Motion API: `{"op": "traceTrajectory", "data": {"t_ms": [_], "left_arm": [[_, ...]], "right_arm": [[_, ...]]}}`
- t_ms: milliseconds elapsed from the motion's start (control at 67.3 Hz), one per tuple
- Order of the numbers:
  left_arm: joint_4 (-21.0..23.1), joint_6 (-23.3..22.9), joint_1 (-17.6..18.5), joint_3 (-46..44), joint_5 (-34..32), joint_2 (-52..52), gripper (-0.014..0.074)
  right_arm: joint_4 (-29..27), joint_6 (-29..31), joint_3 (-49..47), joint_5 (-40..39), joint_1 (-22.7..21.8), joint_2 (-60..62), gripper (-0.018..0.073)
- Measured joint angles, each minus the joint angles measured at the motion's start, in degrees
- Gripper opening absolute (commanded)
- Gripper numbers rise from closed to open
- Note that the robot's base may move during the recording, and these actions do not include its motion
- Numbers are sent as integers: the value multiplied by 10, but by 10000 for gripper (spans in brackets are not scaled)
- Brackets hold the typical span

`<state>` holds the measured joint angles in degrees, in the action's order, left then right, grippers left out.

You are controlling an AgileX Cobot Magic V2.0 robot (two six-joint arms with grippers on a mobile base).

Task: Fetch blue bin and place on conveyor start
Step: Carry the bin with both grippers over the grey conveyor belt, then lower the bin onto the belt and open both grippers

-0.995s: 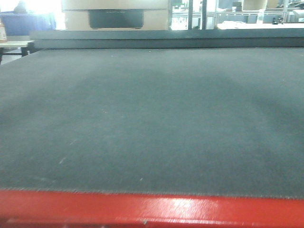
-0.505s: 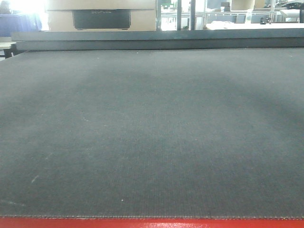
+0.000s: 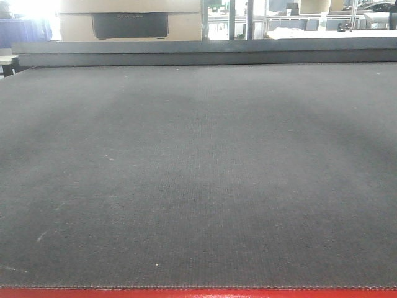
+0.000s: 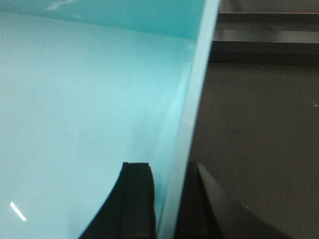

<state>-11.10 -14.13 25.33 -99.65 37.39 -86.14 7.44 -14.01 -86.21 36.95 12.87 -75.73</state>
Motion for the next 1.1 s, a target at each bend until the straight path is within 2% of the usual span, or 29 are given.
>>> {"op": "traceTrajectory", "data": {"t_ms": [668,772,936,1099], "left_arm": [[0,0,0,0,2,0,-111],[0,0,0,0,29,0,-111],[9,-5,3,11,132,0,-111],[17,-10,5,76,141,0,-111]], "right_arm": [[0,0,0,-1,0,0,-153],[-1,0,0,7,0,0,-153],[-18,3,0,87,5,-3,-153],[-26,9,13,121,6,-26,-153]]}}
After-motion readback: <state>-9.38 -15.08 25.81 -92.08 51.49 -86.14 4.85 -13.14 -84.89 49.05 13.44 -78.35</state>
